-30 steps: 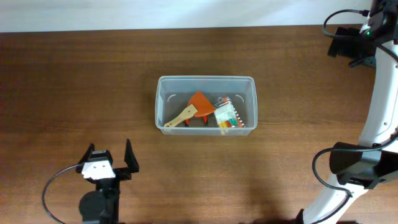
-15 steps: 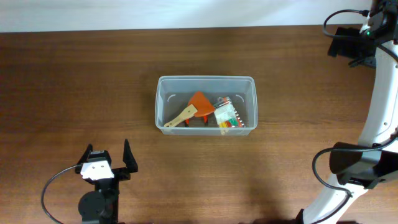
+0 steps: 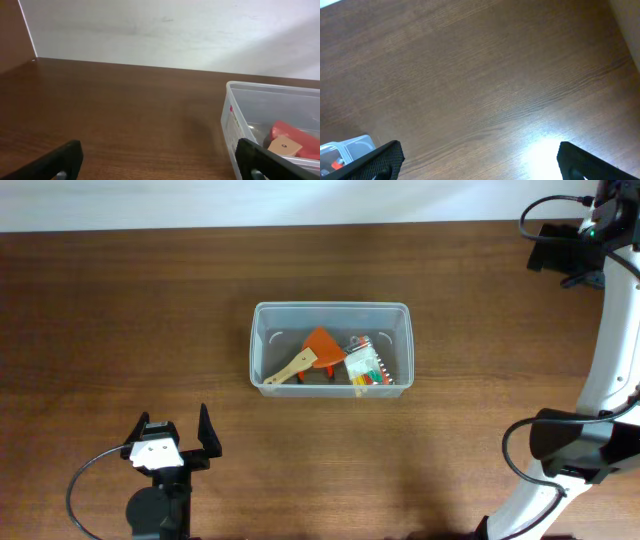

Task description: Pack container

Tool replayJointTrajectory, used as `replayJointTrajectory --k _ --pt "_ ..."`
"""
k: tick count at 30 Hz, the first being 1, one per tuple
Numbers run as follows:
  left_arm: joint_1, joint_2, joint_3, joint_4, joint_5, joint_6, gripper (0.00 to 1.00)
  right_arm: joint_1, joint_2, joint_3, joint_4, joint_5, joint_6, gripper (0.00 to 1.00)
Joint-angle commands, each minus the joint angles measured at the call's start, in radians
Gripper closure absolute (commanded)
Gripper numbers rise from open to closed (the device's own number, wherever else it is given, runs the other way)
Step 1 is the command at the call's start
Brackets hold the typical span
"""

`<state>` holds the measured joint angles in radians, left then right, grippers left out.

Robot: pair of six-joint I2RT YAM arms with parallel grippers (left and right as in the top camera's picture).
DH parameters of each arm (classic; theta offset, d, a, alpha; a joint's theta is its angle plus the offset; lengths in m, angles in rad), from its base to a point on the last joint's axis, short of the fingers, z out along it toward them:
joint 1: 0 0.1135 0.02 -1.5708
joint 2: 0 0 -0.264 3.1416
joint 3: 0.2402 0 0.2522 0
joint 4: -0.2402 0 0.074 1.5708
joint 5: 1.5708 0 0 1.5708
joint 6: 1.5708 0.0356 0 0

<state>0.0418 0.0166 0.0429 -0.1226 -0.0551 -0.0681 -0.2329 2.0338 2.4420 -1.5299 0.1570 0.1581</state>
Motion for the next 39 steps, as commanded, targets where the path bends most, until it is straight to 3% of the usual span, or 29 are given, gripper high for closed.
replayJointTrajectory --k 1,13,26,34,39 --pt "0.006 -0.011 -0.012 0.0 0.011 0.016 0.01 0.003 -0.017 0.004 0.0 0.005 0.004 0.01" --pt "0.006 -0.011 -0.012 0.0 0.011 0.016 0.01 0.005 -0.076 0.004 0.0 0.005 0.003 0.01" --pt "0.006 -0.011 -0.012 0.0 0.011 0.016 0.01 0.01 -0.551 0.004 0.0 0.005 0.004 0.01" --pt "0.006 -0.011 -0.012 0.0 0.011 0.016 0.01 0.165 -0.822 -0.002 -0.001 0.036 -0.001 0.01" --pt "0.006 -0.011 -0.012 0.0 0.011 0.016 0.01 0.202 -0.953 -0.103 0.003 0.04 -0.001 0.02"
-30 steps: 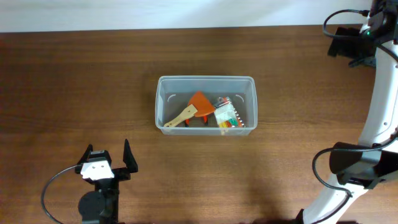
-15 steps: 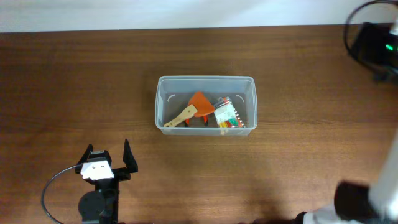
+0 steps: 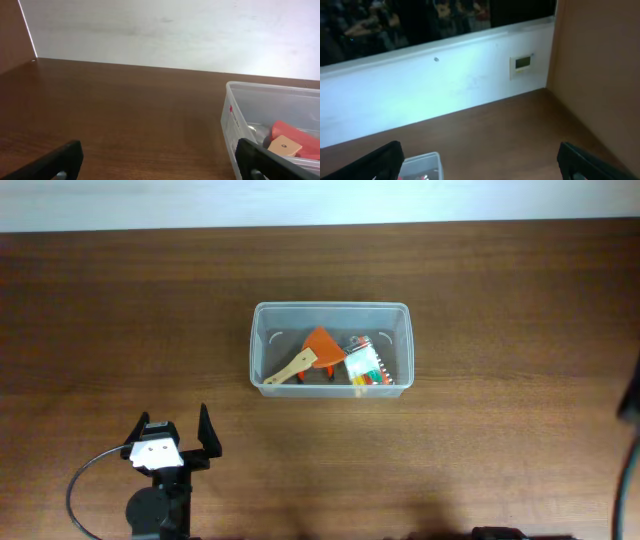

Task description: Pack container

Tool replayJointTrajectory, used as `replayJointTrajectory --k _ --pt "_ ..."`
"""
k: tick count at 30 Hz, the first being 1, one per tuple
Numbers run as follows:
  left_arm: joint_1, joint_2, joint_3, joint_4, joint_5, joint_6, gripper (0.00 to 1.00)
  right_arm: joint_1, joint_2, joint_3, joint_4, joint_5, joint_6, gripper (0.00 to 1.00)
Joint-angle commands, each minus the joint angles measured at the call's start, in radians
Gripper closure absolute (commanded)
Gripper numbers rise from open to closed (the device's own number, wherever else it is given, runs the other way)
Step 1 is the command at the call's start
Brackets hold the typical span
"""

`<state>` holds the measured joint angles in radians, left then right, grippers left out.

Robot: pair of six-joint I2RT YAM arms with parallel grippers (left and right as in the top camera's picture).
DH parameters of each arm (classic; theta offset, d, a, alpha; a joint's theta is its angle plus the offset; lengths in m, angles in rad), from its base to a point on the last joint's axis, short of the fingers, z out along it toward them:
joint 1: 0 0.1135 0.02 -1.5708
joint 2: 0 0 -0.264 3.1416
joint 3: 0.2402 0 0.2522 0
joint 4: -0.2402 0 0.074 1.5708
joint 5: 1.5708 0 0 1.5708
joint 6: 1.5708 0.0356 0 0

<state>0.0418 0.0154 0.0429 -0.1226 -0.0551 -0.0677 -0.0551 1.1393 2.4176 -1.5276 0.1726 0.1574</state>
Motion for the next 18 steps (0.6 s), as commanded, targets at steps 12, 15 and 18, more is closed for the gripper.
replayJointTrajectory --k 12,15,18 --pt "0.006 -0.01 -0.012 0.0 0.011 0.016 0.01 0.022 -0.454 -0.85 0.462 0.03 0.128 0.01" --pt "0.006 -0.01 -0.013 0.0 0.011 0.016 0.01 0.023 -0.543 -1.052 0.6 0.026 0.166 0.01" --pt "0.006 -0.01 -0.012 0.0 0.011 0.016 0.01 0.022 -0.636 -1.254 0.732 0.023 0.166 0.01"
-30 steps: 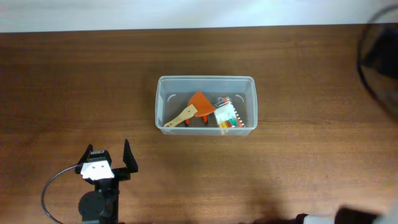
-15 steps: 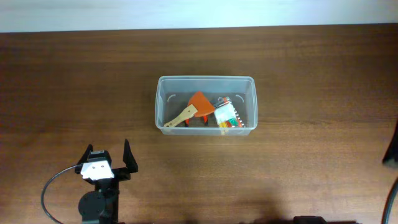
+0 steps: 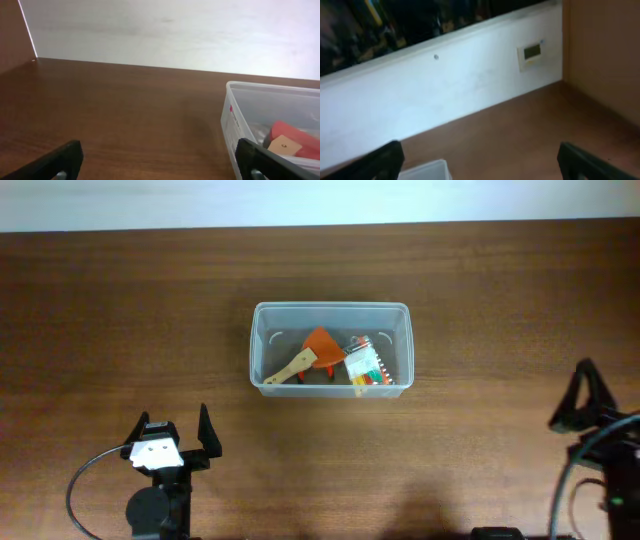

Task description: Pack container

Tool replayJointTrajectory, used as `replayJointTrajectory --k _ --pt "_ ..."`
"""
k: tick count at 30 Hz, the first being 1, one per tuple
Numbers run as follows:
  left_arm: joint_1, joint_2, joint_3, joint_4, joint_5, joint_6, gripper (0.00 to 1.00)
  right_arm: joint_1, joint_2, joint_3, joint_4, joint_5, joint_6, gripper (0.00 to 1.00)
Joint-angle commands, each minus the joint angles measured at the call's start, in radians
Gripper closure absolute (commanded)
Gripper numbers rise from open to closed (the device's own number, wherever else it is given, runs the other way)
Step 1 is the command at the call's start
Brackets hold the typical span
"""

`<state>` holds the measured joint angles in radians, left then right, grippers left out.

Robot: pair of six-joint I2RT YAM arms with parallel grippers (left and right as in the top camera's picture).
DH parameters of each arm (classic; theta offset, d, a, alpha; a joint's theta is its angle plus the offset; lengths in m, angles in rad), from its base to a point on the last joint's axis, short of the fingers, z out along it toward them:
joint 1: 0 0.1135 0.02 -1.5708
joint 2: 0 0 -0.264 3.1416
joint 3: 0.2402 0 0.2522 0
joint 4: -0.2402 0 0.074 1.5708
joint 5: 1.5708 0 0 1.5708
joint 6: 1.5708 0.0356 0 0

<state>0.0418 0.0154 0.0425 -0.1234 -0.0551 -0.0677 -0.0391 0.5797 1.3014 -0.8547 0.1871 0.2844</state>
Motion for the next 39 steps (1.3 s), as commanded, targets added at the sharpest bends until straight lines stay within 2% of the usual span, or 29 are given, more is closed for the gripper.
replayJointTrajectory --k 1,9,15,23,39 --pt "0.006 -0.01 -0.012 0.001 0.011 0.016 0.01 0.006 -0.107 -0.202 0.102 0.008 0.039 0.01" --pt "0.006 -0.01 -0.012 0.001 0.011 0.016 0.01 0.006 -0.351 -0.663 0.407 -0.067 0.039 0.01" --pt "0.006 -0.01 -0.012 0.001 0.011 0.016 0.01 0.006 -0.489 -0.891 0.526 -0.117 0.039 0.01" --pt "0.006 -0.01 -0.012 0.0 0.011 0.016 0.01 0.006 -0.576 -1.034 0.539 -0.136 0.035 0.01" --pt "0.006 -0.01 -0.012 0.0 0.011 0.016 0.01 0.006 -0.576 -1.13 0.55 -0.14 0.026 0.01"
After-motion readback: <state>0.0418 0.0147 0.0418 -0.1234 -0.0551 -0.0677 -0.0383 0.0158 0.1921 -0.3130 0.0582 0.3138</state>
